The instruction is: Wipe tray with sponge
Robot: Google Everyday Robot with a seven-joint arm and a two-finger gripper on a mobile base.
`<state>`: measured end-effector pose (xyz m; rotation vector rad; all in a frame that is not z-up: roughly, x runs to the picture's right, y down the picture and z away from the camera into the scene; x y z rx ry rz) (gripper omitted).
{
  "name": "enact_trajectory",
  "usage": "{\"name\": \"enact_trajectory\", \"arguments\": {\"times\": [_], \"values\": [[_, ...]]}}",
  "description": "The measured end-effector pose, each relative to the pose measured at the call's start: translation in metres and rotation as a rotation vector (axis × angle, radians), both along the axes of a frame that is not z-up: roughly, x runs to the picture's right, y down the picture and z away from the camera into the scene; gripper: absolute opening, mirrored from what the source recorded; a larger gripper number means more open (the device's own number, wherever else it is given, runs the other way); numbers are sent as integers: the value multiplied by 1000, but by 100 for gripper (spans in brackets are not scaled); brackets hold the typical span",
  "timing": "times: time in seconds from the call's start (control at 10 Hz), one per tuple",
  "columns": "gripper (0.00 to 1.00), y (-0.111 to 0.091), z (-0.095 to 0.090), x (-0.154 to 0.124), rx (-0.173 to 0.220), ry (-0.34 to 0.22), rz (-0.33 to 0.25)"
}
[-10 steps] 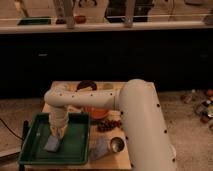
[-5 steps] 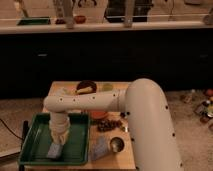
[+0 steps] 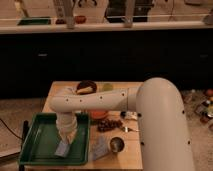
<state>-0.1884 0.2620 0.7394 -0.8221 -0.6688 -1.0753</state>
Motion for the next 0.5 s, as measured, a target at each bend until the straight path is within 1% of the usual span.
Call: {"name": "enact_trajectory", "arguments": {"times": [0.2,0.5], "values": [[1,-10,11,6,29,28,18],[1,-22,23,4,78,26,59]]}}
